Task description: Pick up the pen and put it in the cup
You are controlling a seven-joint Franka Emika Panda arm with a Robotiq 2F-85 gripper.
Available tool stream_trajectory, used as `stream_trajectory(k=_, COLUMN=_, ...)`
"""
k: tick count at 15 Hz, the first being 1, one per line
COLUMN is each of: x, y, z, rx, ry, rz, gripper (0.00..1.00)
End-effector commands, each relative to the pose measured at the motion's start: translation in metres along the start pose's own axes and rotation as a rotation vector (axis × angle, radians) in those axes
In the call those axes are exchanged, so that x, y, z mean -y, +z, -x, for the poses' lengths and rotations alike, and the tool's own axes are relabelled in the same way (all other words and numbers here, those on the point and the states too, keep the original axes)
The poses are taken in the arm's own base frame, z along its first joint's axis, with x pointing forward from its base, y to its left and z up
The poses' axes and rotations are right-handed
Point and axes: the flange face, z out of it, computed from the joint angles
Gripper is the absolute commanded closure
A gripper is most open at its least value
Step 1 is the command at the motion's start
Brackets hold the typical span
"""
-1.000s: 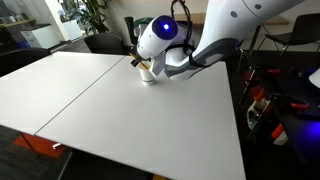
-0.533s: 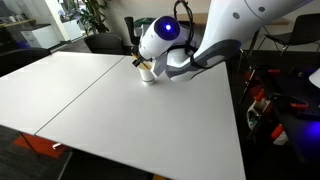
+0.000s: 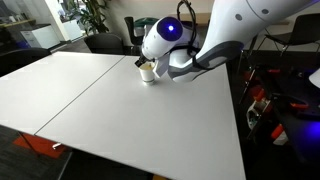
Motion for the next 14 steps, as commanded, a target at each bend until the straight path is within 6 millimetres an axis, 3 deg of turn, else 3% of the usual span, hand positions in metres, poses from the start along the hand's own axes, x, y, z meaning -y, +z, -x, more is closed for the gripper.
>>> stream_trajectory(k=1, x=-0.008, y=-0.016, z=-0.009, rx=-0.012, ry=0.014, rz=-0.024, gripper=0.07)
stream_trajectory(k=3, x=-0.014, y=-0.025, z=-0.015, rx=-0.002, ry=0.021, rz=-0.045, gripper=0.0)
stream_trajectory(k=9, x=-0.042, y=-0.054, z=-0.04, rx=0.006, ry=0.049, rz=-0.136, gripper=0.0)
stream_trajectory(k=14, x=-0.063, y=-0.081, z=-0.047, rx=0.002, ry=0.053, rz=-0.22, gripper=0.0)
